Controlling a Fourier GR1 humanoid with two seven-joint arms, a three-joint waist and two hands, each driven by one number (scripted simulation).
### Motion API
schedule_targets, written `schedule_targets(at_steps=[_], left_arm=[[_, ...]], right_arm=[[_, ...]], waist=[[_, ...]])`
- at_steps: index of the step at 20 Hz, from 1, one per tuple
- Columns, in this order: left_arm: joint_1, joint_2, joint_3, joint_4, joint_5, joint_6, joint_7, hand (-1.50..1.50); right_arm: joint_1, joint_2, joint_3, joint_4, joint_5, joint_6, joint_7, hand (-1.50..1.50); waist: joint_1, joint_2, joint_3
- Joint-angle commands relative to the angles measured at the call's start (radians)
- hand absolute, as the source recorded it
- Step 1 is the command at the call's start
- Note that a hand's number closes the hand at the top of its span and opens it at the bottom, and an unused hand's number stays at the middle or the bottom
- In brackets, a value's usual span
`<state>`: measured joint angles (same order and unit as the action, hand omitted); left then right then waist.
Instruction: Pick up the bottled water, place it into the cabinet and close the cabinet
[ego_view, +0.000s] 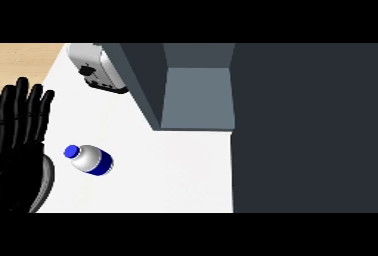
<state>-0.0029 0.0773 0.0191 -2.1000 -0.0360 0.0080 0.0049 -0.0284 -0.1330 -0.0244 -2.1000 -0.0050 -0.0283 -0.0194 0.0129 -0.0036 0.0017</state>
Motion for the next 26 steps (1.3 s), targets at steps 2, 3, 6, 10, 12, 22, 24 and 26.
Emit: schedule_targets(at_steps=[2, 3, 6, 10, 12, 22, 24, 26], left_arm=[[-0.014, 0.012, 0.004, -0.019, 0.012, -0.023, 0.013, -1.50], [0.031, -0.010, -0.034, -0.038, 0.040, -0.047, -0.011, -1.50], [0.078, 0.047, 0.027, -0.026, 0.142, -0.146, -0.076, -1.50], [0.194, -0.075, -0.043, 0.041, 0.319, -0.001, 0.197, -1.50], [0.267, -0.076, -0.019, -0.014, 0.343, -0.013, 0.206, -1.50], [0.450, -0.036, 0.066, -0.169, 0.465, -0.111, 0.255, -1.50], [0.406, -0.052, 0.061, -0.079, 0.444, -0.113, 0.217, -1.50], [0.489, -0.031, 0.110, -0.166, 0.493, -0.155, 0.227, -1.50]], right_arm=[[0.045, -0.016, 0.007, -0.135, -0.013, 0.035, 0.081, -1.50], [0.131, 0.004, 0.028, -0.122, -0.004, 0.052, -0.011, -1.50], [0.243, 0.010, 0.083, -0.232, 0.041, 0.064, 0.000, -1.50], [0.251, 0.115, 0.128, -0.082, -0.243, 0.075, 0.165, -1.50], [0.337, 0.110, 0.151, -0.160, -0.279, 0.096, 0.185, -1.50], [0.431, 0.117, 0.137, -0.163, -0.307, 0.139, 0.137, -1.50], [0.573, 0.044, 0.057, -0.214, -0.422, 0.268, 0.084, -1.50], [0.554, 0.102, 0.153, -0.241, -0.315, 0.195, 0.127, -1.50]], waist=[[-0.015, 0.002, -0.002], [-0.016, 0.001, -0.002], [-0.019, 0.000, -0.002], [-0.004, 0.002, -0.001], [-0.010, -0.004, -0.002], [-0.010, 0.001, -0.002], [-0.021, 0.001, -0.001], [-0.012, 0.001, -0.002]])
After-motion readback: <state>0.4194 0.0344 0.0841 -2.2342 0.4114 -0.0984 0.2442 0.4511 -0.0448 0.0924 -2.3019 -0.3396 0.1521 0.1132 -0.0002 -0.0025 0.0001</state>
